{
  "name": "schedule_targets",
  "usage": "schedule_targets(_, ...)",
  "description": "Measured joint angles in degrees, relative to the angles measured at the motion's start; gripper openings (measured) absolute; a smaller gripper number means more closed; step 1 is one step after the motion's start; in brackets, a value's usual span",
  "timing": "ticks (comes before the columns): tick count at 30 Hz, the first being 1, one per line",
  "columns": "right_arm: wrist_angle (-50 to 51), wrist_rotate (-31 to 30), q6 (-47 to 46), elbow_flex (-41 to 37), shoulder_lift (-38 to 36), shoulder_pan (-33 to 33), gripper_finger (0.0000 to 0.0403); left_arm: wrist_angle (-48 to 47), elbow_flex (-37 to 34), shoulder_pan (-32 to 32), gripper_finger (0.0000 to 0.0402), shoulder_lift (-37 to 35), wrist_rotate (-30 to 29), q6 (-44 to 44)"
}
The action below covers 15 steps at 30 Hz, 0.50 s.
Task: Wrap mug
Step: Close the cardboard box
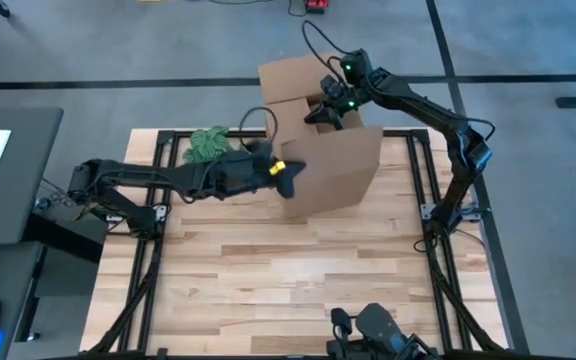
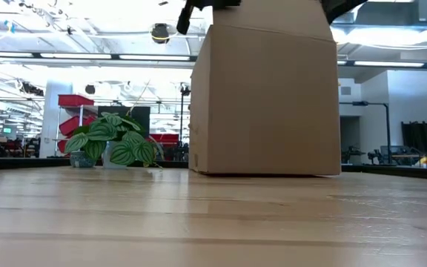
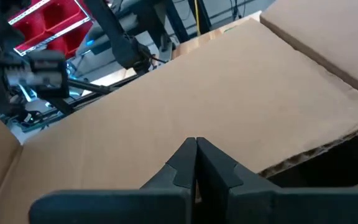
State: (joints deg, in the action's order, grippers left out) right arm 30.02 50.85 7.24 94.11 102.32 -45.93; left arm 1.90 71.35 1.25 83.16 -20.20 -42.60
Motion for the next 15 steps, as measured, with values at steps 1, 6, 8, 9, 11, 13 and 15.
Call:
schedule_targets(1, -0.04, 0.00, -0.27, 0.00, 0.00, 0.00, 0.0000, 1.51, 0.00, 0.21, 0.0000, -0.17, -1.59, -0.55)
schedule_targets(6, -0.12, -0.07, -0.92, 0.00, 0.00, 0.02, 0.0000, 4.80, 0.07, 1.54, 0.0000, -3.10, -6.38, 0.12)
schedule_targets(8, -0.35, -0.20, -1.39, 0.00, 0.00, 0.02, 0.0000, 3.05, 0.07, 2.35, 0.0000, -3.59, -7.70, 0.12)
schedule_targets(9, -0.35, -0.24, -1.67, 0.00, 0.00, 0.02, 0.0000, 1.33, 0.09, 2.86, 0.0000, -3.60, -8.15, -0.49)
schedule_targets(11, -0.69, -0.50, -2.29, 0.00, 0.00, 0.02, 0.0000, -3.16, 0.04, 3.71, 0.0000, -3.48, -8.23, -2.44)
schedule_targets(13, -0.80, -1.24, -2.73, 0.00, 0.00, 0.02, 0.0000, -8.11, 0.06, 4.14, 0.0000, -3.36, -8.22, -5.19)
schedule_targets(15, -0.90, -1.71, -2.86, 0.01, 0.00, 0.02, 0.0000, -12.73, 0.25, 4.56, 0.0000, -3.12, -8.26, -7.78)
